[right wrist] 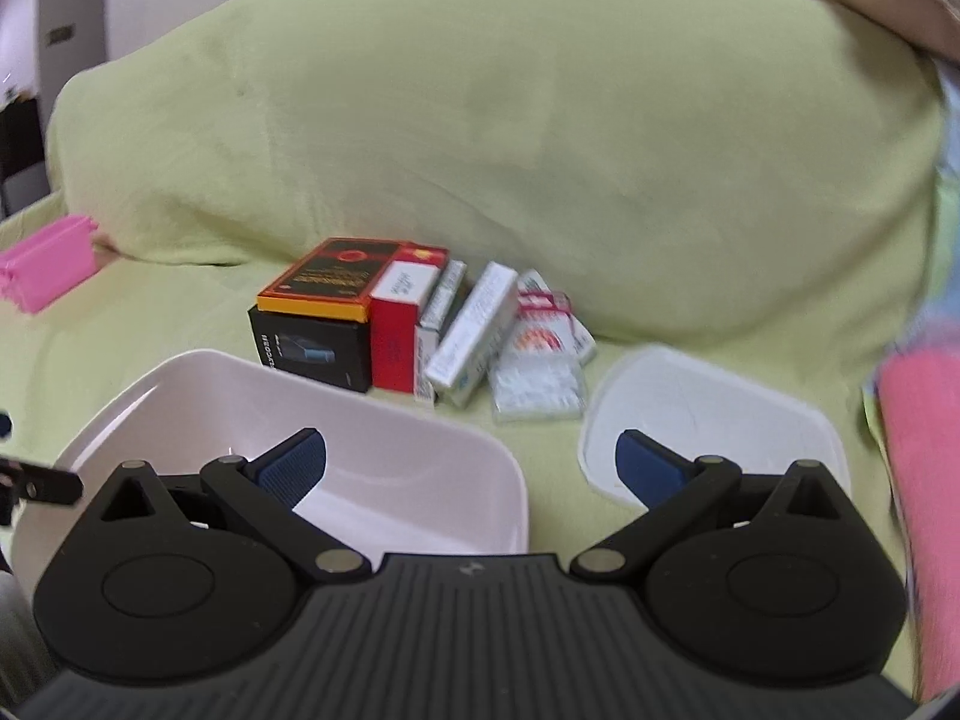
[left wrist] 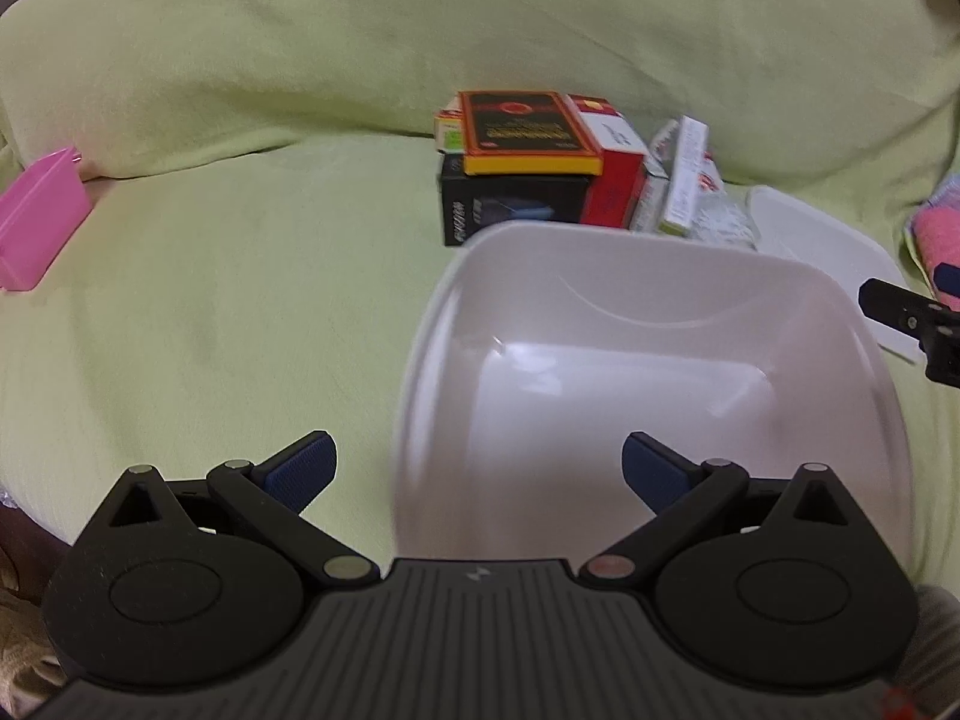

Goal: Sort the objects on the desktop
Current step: 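Move the right gripper toward the stack of medicine boxes, then grasp the flat black box with orange border with the right gripper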

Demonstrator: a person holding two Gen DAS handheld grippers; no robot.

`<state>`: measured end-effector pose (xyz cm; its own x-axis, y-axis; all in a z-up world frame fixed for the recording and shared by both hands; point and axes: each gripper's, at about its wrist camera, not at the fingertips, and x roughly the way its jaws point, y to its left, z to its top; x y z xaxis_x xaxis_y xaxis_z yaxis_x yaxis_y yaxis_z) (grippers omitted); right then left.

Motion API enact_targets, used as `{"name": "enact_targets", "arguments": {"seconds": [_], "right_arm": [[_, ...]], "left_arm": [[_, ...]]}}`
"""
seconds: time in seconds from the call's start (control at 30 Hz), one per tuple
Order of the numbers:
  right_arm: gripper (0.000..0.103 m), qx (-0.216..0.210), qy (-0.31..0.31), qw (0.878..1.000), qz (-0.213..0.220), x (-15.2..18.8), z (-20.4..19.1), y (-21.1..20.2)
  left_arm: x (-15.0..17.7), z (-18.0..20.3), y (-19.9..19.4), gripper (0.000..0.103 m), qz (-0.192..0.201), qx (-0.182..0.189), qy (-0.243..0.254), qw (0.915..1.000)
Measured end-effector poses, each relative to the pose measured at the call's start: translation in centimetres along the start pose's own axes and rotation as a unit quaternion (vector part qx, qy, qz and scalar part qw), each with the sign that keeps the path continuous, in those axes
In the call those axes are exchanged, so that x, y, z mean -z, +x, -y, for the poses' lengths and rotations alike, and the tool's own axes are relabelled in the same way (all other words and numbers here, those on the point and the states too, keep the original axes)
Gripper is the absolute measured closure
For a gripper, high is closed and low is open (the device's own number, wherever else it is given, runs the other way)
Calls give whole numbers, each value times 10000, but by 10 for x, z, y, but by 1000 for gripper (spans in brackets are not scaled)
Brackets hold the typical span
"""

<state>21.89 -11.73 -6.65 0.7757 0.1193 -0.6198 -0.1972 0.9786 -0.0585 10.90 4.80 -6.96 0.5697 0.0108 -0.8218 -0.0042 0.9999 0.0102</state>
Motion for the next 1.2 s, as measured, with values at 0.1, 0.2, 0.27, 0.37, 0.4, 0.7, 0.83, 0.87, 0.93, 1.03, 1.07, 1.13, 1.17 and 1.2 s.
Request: {"name": "enact_targets", "arguments": {"seconds": [0.1, 0.2, 0.27, 0.37, 0.4, 0.7, 0.83, 0.87, 0.93, 1.03, 1.07, 1.13, 1.17, 1.2], "right_arm": [[1, -67, -459, 9988, 136, -15, -11, 17], [2, -195, -885, 9956, 229, -31, -22, 34], [2, -250, -1212, 9919, 293, -40, -31, 45], [4, -304, -1760, 9831, 407, -53, -44, 63], [5, -347, -1895, 9804, 417, -56, -48, 70], [34, -767, -2760, 9577, 292, -79, -70, 129], [41, -890, -3096, 9466, 131, -79, -79, 151], [45, -927, -3171, 9438, 100, -79, -81, 155], [54, -972, -3310, 9386, 7, -80, -85, 166], [66, -1016, -3509, 9307, -159, -82, -90, 184], [66, -1042, -3581, 9277, -200, -83, -92, 190], [66, -1100, -3786, 9186, -260, -82, -97, 200], [66, -1117, -3904, 9133, -301, -81, -100, 204], [66, -1142, -4016, 9080, -339, -80, -103, 207]], "left_arm": [[-15, -11, 9, 1, 54, -74, 57, 9999], [-30, -19, 18, 1, 137, -109, 198, 9996], [-41, -23, 24, 1, 192, -67, 322, 9993], [-56, -26, 34, 1, 280, 45, 527, 9982], [-61, -27, 37, 1, 316, 91, 598, 9977], [-98, -28, 65, 1, 564, 418, 1163, 9907], [-108, -29, 79, 1, 602, 582, 1283, 9882], [-110, -30, 82, 1, 622, 600, 1308, 9876], [-114, -33, 88, 1, 658, 619, 1309, 9873], [-122, -39, 98, 1, 656, 640, 1218, 9883], [-125, -41, 101, 1, 644, 643, 1186, 9888], [-129, -45, 107, 1, 620, 669, 1122, 9895], [-131, -47, 109, 1, 603, 692, 1086, 9898], [-132, -49, 111, 1, 585, 712, 1058, 9901]]}}
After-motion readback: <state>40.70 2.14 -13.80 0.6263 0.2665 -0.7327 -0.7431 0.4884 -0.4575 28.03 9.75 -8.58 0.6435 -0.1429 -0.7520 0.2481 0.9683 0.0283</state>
